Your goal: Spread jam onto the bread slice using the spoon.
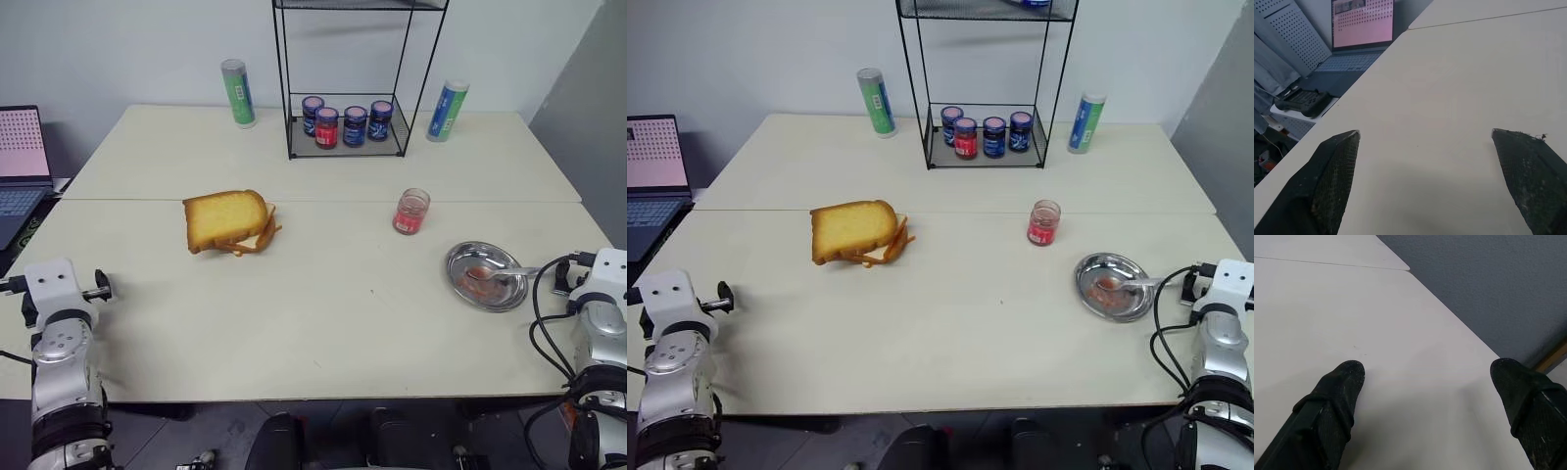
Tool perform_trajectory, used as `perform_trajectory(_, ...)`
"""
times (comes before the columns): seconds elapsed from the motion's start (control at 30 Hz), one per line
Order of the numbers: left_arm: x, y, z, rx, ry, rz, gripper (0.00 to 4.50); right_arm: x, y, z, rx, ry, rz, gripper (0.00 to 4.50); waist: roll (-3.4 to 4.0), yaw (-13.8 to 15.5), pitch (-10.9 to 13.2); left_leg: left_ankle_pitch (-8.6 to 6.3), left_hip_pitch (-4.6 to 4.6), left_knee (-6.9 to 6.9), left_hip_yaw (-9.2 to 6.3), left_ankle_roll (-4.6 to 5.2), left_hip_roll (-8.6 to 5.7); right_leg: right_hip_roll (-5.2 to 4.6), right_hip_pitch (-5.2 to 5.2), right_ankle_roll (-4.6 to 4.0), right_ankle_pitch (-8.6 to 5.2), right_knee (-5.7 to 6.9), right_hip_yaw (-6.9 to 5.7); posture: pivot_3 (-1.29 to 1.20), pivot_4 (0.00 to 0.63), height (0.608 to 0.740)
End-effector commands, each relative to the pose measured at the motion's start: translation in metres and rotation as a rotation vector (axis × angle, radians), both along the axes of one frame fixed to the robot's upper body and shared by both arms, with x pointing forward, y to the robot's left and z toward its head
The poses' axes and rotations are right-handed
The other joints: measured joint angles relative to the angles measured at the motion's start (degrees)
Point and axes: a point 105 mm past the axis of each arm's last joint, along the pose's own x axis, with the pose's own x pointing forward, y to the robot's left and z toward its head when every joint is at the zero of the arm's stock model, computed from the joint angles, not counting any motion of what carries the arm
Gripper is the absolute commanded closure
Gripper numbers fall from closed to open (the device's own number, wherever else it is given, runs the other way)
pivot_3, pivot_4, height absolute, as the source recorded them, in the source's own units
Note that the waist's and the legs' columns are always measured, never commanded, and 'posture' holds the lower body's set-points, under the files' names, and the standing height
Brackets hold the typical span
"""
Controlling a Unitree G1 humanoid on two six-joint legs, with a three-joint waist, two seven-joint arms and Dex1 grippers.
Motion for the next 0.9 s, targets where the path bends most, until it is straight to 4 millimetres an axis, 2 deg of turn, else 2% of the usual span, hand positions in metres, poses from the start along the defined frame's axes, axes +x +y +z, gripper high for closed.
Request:
perform_trajectory(0.03, 0.004, 0.003, 0.018, 0.033, -0.042, -0.001, 0.00, -0.002, -0.010, 0.018, -0.034, -0.053, -0.028, 0.03, 0.00, 0.0, 0.0, 0.00, 0.00, 0.00, 0.00, 0.00, 0.00, 0.00, 0.00, 0.00, 0.00, 0.00, 0.00, 0.00, 0.150, 0.740)
perform_trajectory(0.4, 0.008, 0.006, 0.028, 0.052, -0.047, -0.016, 0.00, -0.006, -0.019, 0.035, -0.065, -0.094, -0.053, 0.03, 0.00, 0.0, 0.0, 0.00, 0.00, -0.01, 0.00, 0.00, 0.00, 0.00, 0.00, 0.00, 0.00, 0.00, 0.00, 0.00, 0.150, 0.740)
perform_trajectory(0.53, 0.024, -0.011, 0.071, 0.005, -0.151, -0.259, 0.00, 0.005, -0.014, 0.102, -0.111, -0.294, 0.016, 0.03, 0.02, 0.0, 0.0, 0.00, 0.00, -0.01, 0.01, 0.00, 0.01, 0.00, -0.01, 0.00, 0.00, 0.01, -0.01, 0.00, 0.150, 0.740)
perform_trajectory(0.6, 0.029, -0.020, 0.085, -0.013, -0.152, -0.362, 0.00, 0.012, -0.005, 0.125, -0.101, -0.344, 0.080, 0.03, 0.05, -0.1, 0.1, 0.00, -0.02, 0.01, 0.00, -0.01, 0.01, 0.00, -0.02, 0.00, 0.00, 0.02, -0.02, 0.00, 0.150, 0.740)
perform_trajectory(0.63, 0.033, -0.026, 0.094, -0.027, -0.142, -0.429, 0.00, 0.022, 0.010, 0.136, -0.043, -0.366, 0.180, 0.03, 0.05, -0.1, 0.1, 0.01, -0.01, 0.01, 0.01, -0.01, 0.01, 0.01, -0.03, 0.00, 0.00, 0.01, -0.01, 0.00, 0.150, 0.740)
perform_trajectory(0.7, 0.038, -0.039, 0.110, -0.033, -0.115, -0.551, 0.00, 0.040, 0.055, 0.153, 0.034, -0.356, 0.452, 0.03, 0.06, -0.2, 0.1, 0.00, 0.00, 0.00, 0.01, -0.01, 0.03, 0.03, -0.03, 0.00, 0.00, 0.01, -0.02, 0.00, 0.150, 0.740)
perform_trajectory(0.73, 0.039, -0.042, 0.114, -0.034, -0.104, -0.587, 0.00, 0.042, 0.071, 0.157, 0.053, -0.341, 0.547, 0.03, 0.06, -0.3, 0.1, 0.00, 0.02, -0.02, 0.00, 0.00, 0.06, 0.07, -0.03, 0.00, 0.00, 0.02, -0.03, 0.00, 0.150, 0.740)
perform_trajectory(0.77, 0.041, -0.050, 0.119, -0.058, -0.085, -0.654, 0.00, 0.044, 0.099, 0.159, 0.075, -0.293, 0.703, 0.03, 0.05, -0.3, 0.1, 0.00, 0.03, -0.05, -0.03, 0.00, 0.10, 0.11, -0.01, 0.00, 0.00, 0.00, -0.04, 0.00, 0.150, 0.740)
perform_trajectory(0.83, 0.044, -0.071, 0.124, -0.109, -0.016, -0.805, 0.00, 0.031, 0.166, 0.156, 0.137, -0.150, 1.065, 0.03, 0.07, -0.1, 0.1, 0.00, 0.04, -0.10, -0.07, 0.00, 0.10, 0.11, 0.01, -0.01, -0.01, -0.01, -0.07, 0.00, 0.150, 0.740)
perform_trajectory(0.87, 0.045, -0.080, 0.123, -0.118, 0.024, -0.869, 0.00, 0.020, 0.195, 0.151, 0.149, -0.068, 1.216, 0.03, 0.07, -0.1, 0.1, 0.00, -0.02, -0.11, -0.12, 0.00, 0.10, 0.11, -0.02, -0.06, -0.04, 0.00, -0.11, 0.00, 0.150, 0.740)
perform_trajectory(0.9, 0.045, -0.087, 0.121, -0.124, 0.062, -0.911, 0.00, 0.009, 0.214, 0.145, 0.151, 0.004, 1.319, 0.03, 0.08, -0.1, 0.1, 0.00, -0.06, -0.11, -0.16, 0.01, 0.11, 0.12, -0.04, -0.10, -0.06, -0.01, -0.14, 0.00, 0.150, 0.740)
